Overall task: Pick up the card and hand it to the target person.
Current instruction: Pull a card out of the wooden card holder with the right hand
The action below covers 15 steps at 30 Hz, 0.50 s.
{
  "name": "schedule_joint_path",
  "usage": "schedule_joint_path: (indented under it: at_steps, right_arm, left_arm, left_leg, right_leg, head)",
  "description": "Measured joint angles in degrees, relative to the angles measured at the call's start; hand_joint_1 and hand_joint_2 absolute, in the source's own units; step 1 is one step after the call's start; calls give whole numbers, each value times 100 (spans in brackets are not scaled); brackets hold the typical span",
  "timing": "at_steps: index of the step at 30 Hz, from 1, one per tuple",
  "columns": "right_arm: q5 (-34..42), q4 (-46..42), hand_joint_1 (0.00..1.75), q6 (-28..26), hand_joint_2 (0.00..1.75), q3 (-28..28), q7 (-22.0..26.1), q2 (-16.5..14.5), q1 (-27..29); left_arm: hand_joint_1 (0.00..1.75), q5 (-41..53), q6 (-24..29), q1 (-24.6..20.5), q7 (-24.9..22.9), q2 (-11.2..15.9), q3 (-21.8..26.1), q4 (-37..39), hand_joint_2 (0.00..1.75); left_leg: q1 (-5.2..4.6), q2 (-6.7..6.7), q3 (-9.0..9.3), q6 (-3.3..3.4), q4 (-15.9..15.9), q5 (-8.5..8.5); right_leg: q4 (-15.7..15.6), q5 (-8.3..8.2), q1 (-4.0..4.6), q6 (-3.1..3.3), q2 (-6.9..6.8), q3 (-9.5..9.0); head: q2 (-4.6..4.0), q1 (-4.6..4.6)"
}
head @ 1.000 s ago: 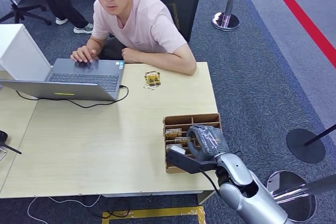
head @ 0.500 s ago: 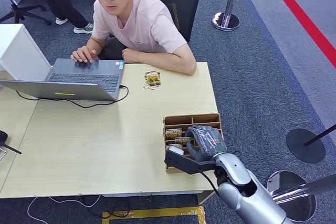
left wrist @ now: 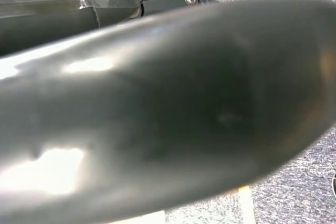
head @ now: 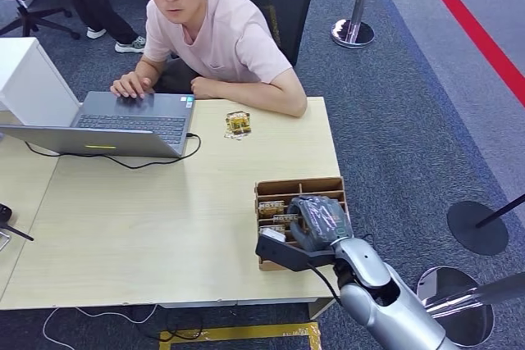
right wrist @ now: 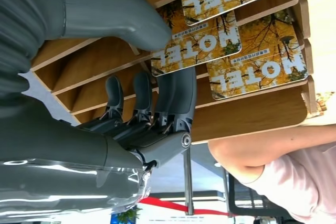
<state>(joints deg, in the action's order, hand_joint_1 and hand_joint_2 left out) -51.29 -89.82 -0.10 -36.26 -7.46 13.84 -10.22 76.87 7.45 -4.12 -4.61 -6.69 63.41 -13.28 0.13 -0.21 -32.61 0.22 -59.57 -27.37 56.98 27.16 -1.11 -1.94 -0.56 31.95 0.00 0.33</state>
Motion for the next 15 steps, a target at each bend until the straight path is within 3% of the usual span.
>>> schedule_joint_path:
  at_steps: [7, 11, 15]
  right_arm:
    - [7, 49, 111, 5, 175, -48, 1, -40, -38]
    - [11, 68, 141, 5, 175, -85, 3, -48, -63]
    - [24, 70, 146, 13, 175, -104, 3, -67, -81]
  left_arm:
    - [0, -4, 0, 0, 0, 0, 2, 30, 0]
    - [0, -5, -8, 0, 1, 0, 2, 30, 0]
    - [0, -6, -51, -1, 39, 0, 2, 30, 0]
  left_leg:
    - [0, 0, 0, 0, 0, 0]
    - [0, 0, 0, 0, 0, 0]
    - [0, 0, 1, 0, 0, 0]
  right_leg:
    - [0, 0, 0, 0, 0, 0]
    - [0, 0, 0, 0, 0, 0]
    - [0, 0, 0, 0, 0, 0]
  head:
    - [0, 0]
    - [0, 0]
    - [0, 1]
